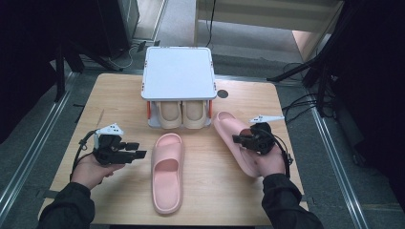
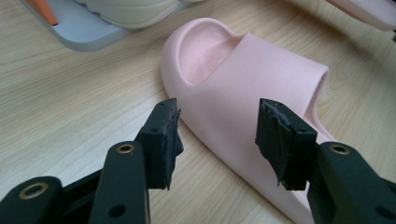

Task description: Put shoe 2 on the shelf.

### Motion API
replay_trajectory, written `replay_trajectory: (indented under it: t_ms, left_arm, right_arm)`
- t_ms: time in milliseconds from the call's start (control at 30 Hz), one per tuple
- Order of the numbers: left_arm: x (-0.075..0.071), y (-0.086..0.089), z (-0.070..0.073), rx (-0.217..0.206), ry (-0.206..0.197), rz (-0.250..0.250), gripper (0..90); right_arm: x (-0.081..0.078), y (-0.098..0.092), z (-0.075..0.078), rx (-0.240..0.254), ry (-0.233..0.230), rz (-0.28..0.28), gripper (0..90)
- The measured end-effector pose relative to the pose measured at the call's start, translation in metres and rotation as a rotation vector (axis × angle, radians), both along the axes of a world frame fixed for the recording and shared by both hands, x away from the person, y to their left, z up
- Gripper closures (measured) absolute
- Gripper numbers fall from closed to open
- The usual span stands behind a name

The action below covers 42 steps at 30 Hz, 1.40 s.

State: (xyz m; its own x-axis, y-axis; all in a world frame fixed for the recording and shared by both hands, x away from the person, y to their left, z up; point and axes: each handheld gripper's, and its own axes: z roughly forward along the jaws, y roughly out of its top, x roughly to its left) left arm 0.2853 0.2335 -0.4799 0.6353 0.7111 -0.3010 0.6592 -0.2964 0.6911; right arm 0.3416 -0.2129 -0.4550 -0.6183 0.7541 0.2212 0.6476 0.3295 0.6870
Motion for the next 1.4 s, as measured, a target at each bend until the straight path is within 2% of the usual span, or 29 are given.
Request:
replay_trajectory:
  t_ms: [233, 400, 533, 633, 833, 1100, 1200, 1400]
  left_arm:
    - [0.012, -0.01, 0.001, 0.0, -0.002, -0.036, 48.5]
    - [0.02, -0.016, 0.002, 0.0, 0.01, -0.052, 47.9]
    - [0.024, -0.02, 0.003, -0.006, -0.001, -0.062, 51.0]
    - [0.027, -0.022, 0.005, -0.008, -0.011, -0.07, 52.5]
    - [0.03, -0.023, 0.004, -0.006, 0.0, -0.075, 52.1]
    - [0.029, -0.024, 0.004, 0.004, -0.001, -0.077, 51.9]
    - [0.029, -0.024, 0.003, 0.008, 0.0, -0.081, 51.8]
    - [0.027, -0.023, 0.003, 0.004, -0.001, -0.075, 49.8]
  right_arm:
    - [-0.023, 0.013, -0.003, 0.002, 0.021, 0.021, 84.9]
    - [-0.033, 0.023, -0.006, 0.0, 0.028, 0.031, 84.7]
    - [-0.041, 0.032, -0.009, -0.018, 0.034, 0.036, 84.4]
    - [-0.045, 0.04, -0.012, -0.033, 0.025, 0.045, 83.9]
    - [-0.049, 0.052, -0.017, -0.056, 0.024, 0.053, 84.3]
    - [-0.051, 0.073, -0.027, -0.096, 0.047, 0.095, 84.4]
    - [-0.052, 0.081, -0.029, -0.09, 0.044, 0.104, 83.9]
    - [-0.049, 0.092, -0.032, -0.027, 0.06, 0.114, 78.4]
